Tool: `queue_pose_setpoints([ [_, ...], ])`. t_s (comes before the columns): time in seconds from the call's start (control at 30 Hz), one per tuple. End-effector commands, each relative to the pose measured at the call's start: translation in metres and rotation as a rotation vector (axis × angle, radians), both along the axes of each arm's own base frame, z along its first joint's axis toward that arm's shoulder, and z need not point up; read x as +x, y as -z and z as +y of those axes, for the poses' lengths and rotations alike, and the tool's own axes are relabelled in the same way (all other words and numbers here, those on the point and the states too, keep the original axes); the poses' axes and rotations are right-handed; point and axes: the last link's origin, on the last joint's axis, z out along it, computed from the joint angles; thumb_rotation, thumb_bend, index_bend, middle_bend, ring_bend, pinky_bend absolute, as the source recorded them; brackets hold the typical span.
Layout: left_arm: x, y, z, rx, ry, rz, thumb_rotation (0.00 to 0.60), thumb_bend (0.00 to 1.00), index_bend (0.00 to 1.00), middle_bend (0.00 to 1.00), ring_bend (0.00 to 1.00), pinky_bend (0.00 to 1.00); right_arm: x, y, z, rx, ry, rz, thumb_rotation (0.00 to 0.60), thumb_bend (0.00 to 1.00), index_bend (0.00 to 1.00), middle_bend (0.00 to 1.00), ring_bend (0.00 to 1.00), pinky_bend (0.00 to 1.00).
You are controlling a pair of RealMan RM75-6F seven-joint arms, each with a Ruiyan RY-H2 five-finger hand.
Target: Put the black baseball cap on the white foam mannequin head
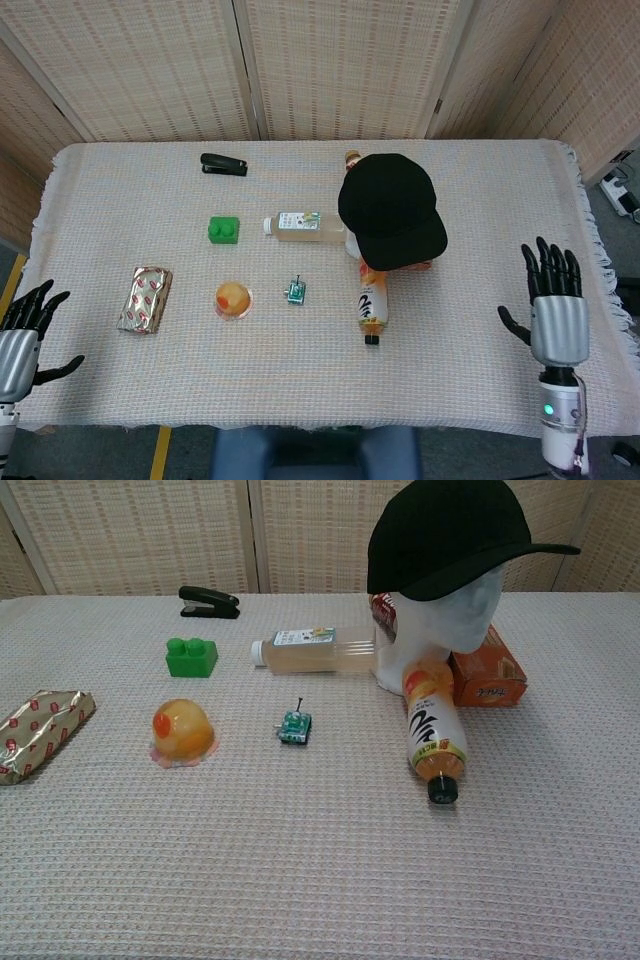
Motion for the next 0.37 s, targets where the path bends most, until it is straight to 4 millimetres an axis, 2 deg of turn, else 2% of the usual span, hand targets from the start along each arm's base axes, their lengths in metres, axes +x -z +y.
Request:
queue_pose_setpoints([
  [0.03,0.002,0.002,0.0,-0.007,0.013,0.003,0.6,0.17,0.17,0.05,0.0,0.14,-0.028,-0.021,0.051,0.111,0.18,0.115,0.6,0.1,0.0,0.0,0.0,0.0],
  [0.2,0.005,0.006,-0.005,-0.016,0.028,0.023,0.6,0.18,0.17,0.05,0.0,0.14,-0.046,-0.036,0.076,0.158,0.276,0.063,0.6,0.11,0.0,0.0,0.0,0.0],
  [0.37,0.008,0.007,-0.01,-0.015,0.041,0.035,0.6,0.17,0.17,0.05,0.0,0.14,-0.046,-0.041,0.079,0.157,0.248,0.023,0.6,0.11,0.0,0.0,0.0,0.0],
])
